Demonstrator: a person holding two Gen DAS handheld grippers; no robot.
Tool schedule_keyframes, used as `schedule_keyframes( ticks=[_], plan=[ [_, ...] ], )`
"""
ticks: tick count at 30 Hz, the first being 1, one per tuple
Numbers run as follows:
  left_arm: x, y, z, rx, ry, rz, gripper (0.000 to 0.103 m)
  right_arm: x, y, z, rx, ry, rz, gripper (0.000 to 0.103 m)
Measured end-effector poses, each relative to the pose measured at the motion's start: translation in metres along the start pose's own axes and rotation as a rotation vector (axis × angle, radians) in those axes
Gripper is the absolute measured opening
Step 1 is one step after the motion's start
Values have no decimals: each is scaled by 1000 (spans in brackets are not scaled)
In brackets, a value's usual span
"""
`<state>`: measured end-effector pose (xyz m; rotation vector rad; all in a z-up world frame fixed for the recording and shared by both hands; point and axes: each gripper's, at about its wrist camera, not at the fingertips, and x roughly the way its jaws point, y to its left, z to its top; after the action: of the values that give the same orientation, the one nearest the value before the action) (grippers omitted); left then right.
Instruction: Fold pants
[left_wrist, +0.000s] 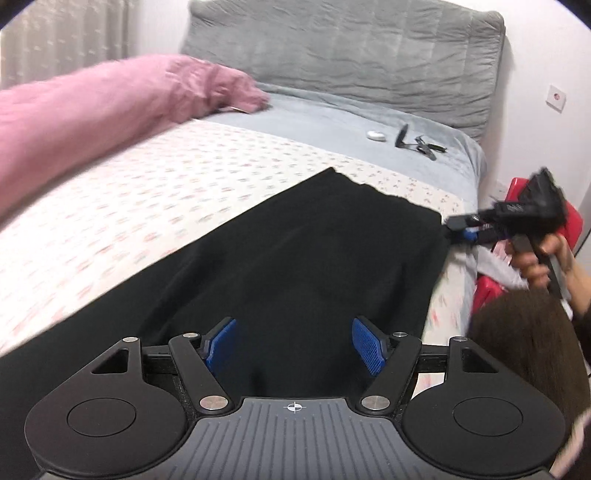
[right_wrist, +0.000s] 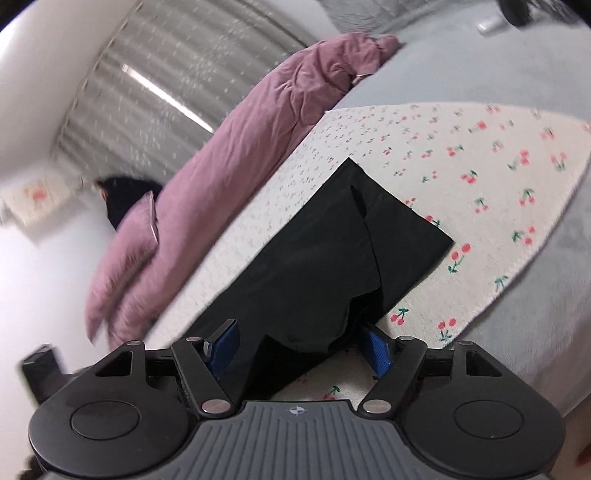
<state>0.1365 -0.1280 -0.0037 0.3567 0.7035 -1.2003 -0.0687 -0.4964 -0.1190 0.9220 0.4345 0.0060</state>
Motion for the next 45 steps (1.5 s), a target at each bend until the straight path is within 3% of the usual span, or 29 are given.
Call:
schedule_keyframes(
  ticks=[10, 14, 21, 22, 24, 25, 26, 27, 31, 37, 45],
  plan=[
    [141, 8, 93, 61, 41, -91, 67, -17, -5, 19, 72, 77, -13, 73],
    [177, 3, 119, 93, 55, -115, 64, -12, -12, 20, 130, 134, 5, 64],
    [239, -6, 150, 123, 139, -190, 37, -17, -17, 26, 175, 136, 5, 53],
    [245, -7, 151, 127, 154, -203, 31, -15, -16, 27, 167, 146, -4, 44],
    [253, -12, 152, 139, 163, -231, 25, -10, -13, 27, 138, 179, -28, 25],
    [255, -15, 153, 143, 166, -247, 15, -7, -11, 27, 113, 195, -49, 9],
    [256, -18, 153, 142, 169, -271, 7, -6, -7, 25, 79, 208, -74, 6],
    [257, -21, 153, 143, 169, -282, 0, -6, -2, 23, 44, 210, -104, 5],
    [249, -32, 149, 182, 110, -255, 0, -15, 11, 23, -53, 169, -177, 4],
    [233, -19, 166, 76, -31, -205, 0, -21, 22, 38, -160, 81, -252, 3],
    [254, -20, 172, 66, -33, -94, 0, 1, 29, 42, -304, 69, -385, 2]
  ],
)
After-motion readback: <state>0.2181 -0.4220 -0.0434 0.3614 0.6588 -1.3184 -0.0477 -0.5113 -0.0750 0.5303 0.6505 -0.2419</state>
